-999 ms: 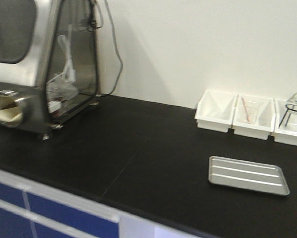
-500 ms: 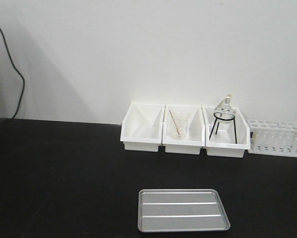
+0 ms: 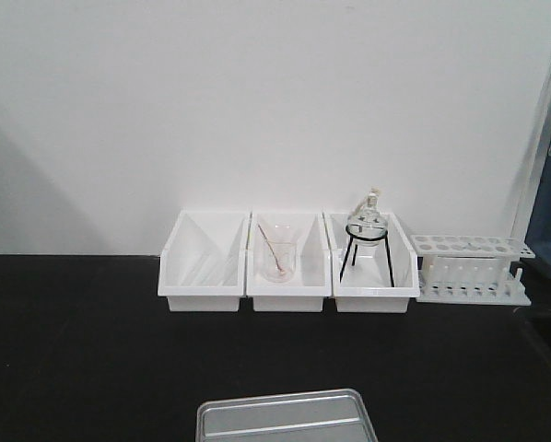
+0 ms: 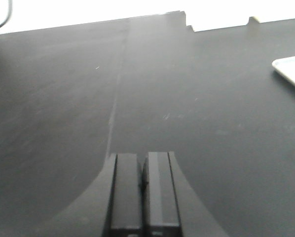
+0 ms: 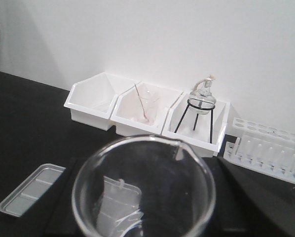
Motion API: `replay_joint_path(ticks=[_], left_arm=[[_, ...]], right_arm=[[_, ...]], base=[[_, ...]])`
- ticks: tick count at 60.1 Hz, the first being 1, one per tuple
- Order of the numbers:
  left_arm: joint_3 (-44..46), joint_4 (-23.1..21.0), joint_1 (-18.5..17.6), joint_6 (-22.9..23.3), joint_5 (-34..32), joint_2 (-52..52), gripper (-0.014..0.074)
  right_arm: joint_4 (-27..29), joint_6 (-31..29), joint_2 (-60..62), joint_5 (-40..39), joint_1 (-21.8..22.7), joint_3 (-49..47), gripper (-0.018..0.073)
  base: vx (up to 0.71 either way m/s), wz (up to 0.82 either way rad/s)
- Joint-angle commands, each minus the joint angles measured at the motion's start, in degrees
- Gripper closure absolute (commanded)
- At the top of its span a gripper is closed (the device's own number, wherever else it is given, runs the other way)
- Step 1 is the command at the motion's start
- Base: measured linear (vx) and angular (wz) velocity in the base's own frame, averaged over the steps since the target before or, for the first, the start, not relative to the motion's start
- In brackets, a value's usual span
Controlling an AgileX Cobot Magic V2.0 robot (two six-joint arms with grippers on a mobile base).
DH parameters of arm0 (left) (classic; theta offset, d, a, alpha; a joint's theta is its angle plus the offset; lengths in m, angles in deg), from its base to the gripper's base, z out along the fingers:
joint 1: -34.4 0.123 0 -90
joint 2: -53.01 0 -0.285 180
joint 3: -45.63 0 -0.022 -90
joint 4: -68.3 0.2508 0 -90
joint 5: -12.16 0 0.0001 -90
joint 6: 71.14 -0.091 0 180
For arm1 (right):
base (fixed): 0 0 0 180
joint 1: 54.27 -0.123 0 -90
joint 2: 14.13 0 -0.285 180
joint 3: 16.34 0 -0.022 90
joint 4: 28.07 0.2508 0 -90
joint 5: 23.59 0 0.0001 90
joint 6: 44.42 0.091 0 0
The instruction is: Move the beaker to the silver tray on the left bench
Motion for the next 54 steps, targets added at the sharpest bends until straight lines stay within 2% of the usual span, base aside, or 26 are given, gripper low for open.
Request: replay_joint_path(ticks=[1, 39, 54], left_arm=[[-1.1, -0.2, -0.3, 0.1, -4.3, -0.5, 0.0595], [-1.1, -0.2, -0.3, 0.1, -4.3, -0.5, 0.0595], [-1.1, -0.2, -0.3, 0.1, -4.3, -0.5, 0.0595]], right_arm=[[-1.3, -0.4, -0.4, -3.8, 0.0, -1.8, 0.0571], [-0.7, 0.1, -0.4, -4.7, 0.0, -1.8, 0.0571], [-0.6, 0.3, -5.8, -16.0, 0.0, -1.8, 0.0571]], base=[[0.09, -0.14], [0.02, -0.03], [0.00, 0.00]])
